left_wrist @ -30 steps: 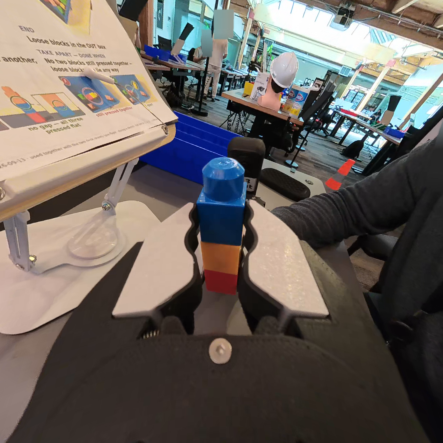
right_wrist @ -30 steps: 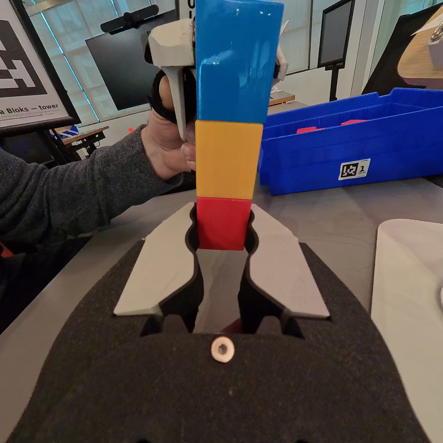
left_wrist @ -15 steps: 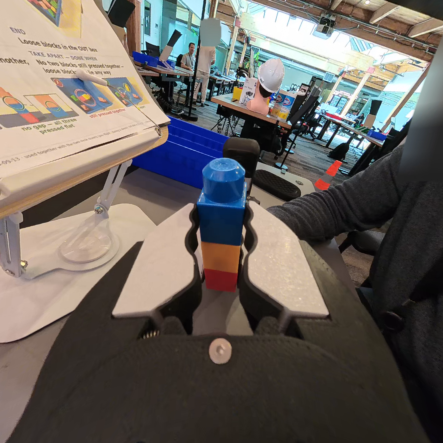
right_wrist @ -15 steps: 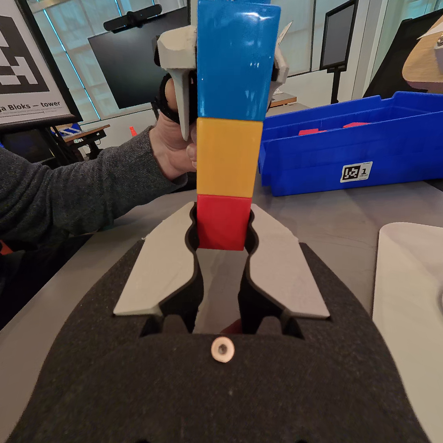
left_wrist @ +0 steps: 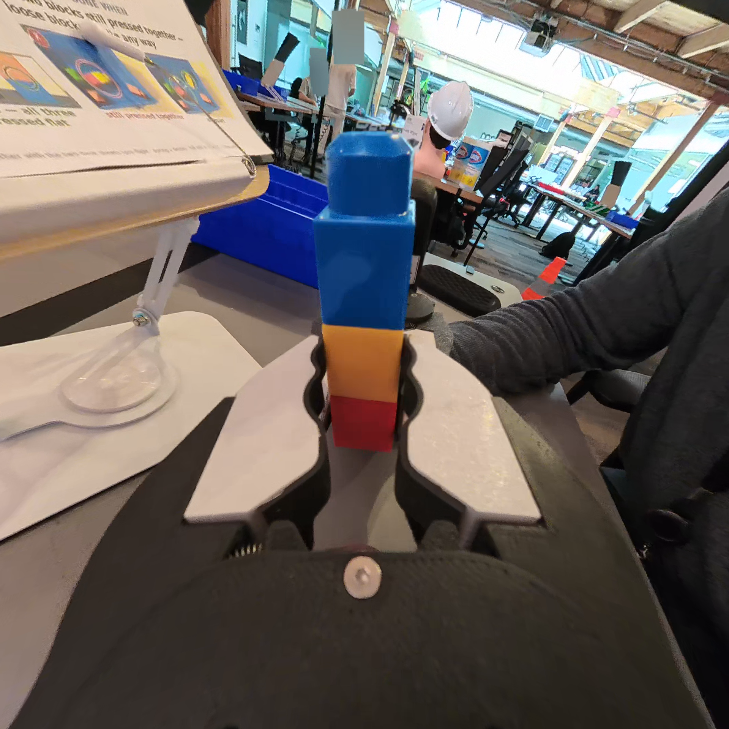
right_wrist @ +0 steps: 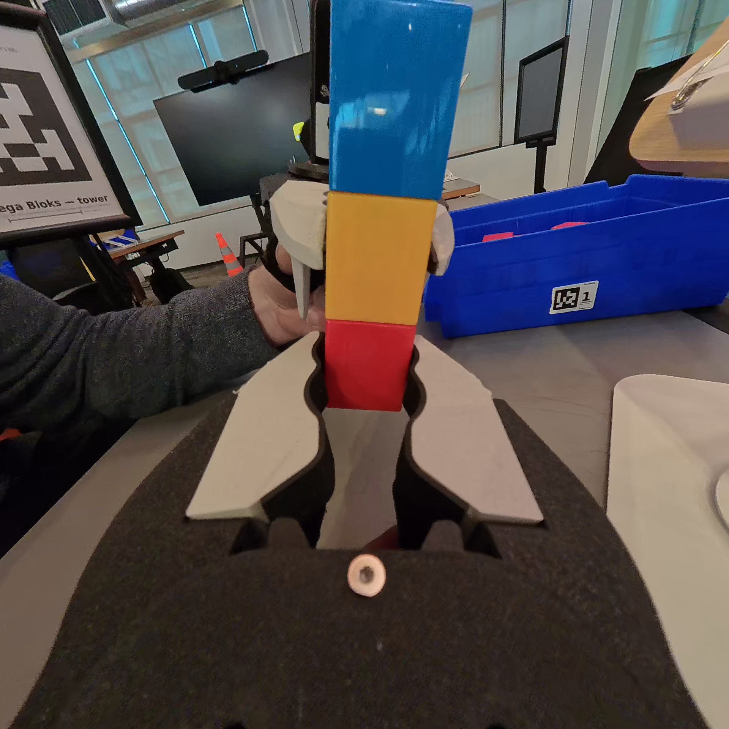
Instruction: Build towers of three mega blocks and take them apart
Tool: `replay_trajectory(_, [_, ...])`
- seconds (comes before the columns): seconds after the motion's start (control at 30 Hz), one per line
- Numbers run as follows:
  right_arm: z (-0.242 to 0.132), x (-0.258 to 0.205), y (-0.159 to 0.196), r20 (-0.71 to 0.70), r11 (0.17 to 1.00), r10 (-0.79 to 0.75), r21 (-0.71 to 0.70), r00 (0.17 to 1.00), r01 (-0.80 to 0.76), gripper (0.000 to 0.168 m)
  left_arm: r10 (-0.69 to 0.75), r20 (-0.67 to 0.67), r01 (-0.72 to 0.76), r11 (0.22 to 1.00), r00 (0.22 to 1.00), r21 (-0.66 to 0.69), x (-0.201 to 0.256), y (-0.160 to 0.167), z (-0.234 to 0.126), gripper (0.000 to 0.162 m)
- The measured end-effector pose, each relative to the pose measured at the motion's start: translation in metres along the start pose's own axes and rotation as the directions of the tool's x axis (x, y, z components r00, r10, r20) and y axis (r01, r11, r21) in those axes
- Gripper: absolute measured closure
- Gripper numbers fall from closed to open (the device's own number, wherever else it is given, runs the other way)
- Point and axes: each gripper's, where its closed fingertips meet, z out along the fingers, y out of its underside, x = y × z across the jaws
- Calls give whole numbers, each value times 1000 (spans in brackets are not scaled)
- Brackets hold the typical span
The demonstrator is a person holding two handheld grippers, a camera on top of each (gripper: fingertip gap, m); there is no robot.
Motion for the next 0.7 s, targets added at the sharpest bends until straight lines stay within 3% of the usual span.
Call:
replay_trajectory(0.13, [-4, 3, -4, -12, 1000, -2, 7, 1000, 2, 128, 12, 20, -12, 1000, 1000, -5, -3, 0, -3, 127])
replay_trajectory(0.27, [-21, 7, -31, -26, 998, -52, 40, 998, 53, 118, 62, 48, -60, 997, 997, -42, -3, 3, -6, 127])
replay_trajectory(0.43, [-29, 1, -62, -33, 990, -138, -10, 990, 138, 116, 117, 56, -107, 981, 992, -159, -3, 20, 4, 126])
replay_trajectory(0.6, [-24, -1, -62, -38, 975, -167, -157, 985, 159, 132, 149, 28, -141, 971, 988, -194, 3, 25, 13, 126])
replay_trajectory(0.7, [-25, 0, -64, -44, 978, -150, -151, 988, 142, 132, 154, 44, -144, 973, 987, -182, 2, 22, 13, 126])
